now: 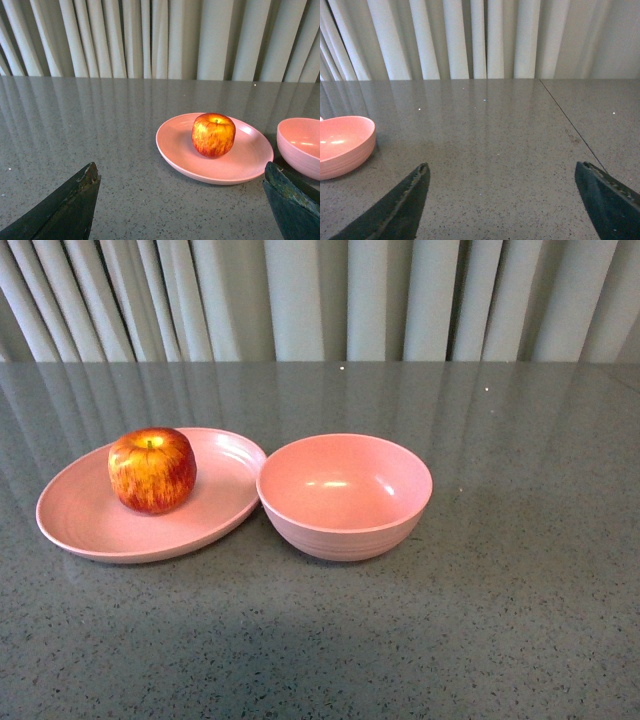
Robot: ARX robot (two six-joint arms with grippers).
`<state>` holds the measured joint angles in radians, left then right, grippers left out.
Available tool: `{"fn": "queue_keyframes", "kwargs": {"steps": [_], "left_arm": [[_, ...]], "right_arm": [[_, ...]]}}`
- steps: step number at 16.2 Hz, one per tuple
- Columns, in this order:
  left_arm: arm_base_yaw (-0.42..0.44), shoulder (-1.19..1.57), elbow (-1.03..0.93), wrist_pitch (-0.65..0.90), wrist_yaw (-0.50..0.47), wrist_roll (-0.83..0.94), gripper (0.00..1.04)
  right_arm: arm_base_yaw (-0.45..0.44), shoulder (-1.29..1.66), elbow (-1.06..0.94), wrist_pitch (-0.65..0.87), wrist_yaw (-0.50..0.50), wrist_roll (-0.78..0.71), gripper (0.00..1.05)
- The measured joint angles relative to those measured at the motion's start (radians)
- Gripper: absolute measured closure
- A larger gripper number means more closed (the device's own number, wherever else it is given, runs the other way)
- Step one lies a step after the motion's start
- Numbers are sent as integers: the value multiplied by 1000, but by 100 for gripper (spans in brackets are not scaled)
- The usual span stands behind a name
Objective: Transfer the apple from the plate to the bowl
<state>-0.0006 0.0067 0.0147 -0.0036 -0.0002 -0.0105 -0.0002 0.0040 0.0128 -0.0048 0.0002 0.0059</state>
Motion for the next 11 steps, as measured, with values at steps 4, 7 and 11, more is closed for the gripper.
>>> {"fn": "queue_keyframes", "kwargs": {"steps": [4,7,11], "left_arm": [[0,0,0,0,0,0,7],[0,0,0,0,0,0,7],[0,0,0,0,0,0,7]], "right_arm": [[0,0,0,0,0,0,6],[0,0,0,0,0,0,7],[0,0,0,0,0,0,7]]}}
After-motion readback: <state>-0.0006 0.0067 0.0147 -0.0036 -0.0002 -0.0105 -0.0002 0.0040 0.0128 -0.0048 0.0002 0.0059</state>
